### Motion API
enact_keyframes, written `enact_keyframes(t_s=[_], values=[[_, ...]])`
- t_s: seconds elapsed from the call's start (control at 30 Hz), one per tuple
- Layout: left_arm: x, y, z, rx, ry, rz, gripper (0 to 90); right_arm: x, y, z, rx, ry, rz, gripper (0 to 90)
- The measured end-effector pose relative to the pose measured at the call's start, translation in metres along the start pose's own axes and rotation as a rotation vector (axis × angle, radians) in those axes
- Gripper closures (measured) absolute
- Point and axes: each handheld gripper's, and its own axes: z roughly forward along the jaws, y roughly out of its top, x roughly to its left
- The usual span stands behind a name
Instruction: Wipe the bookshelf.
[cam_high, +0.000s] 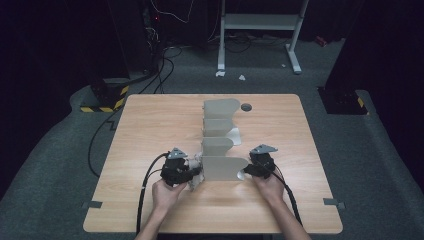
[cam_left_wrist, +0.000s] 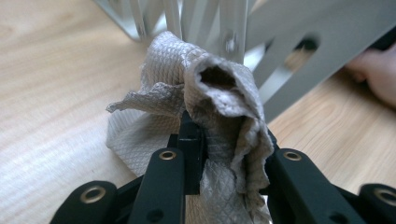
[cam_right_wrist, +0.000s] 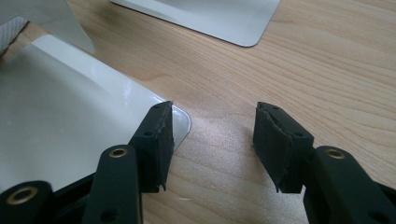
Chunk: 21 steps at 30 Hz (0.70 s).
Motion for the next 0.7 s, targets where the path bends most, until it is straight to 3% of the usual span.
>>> enact_keyframes(t_s=[0.33, 0.57, 0.7], values=[[0.000, 0.031, -0.010, -0.065, 0.021, 0.039, 73.1, 0.000, 0.000, 0.000, 0.000, 0.000, 0.000, 48.0], [0.008, 0.033, 0.012, -0.007, 0.056, 0.046, 73.1, 0.000, 0.000, 0.000, 0.000, 0.001, 0.000, 47.9], [0.012, 0.030, 0.024, 0.025, 0.054, 0.039, 73.0, 0.000, 0.000, 0.000, 0.000, 0.001, 0.000, 47.9]])
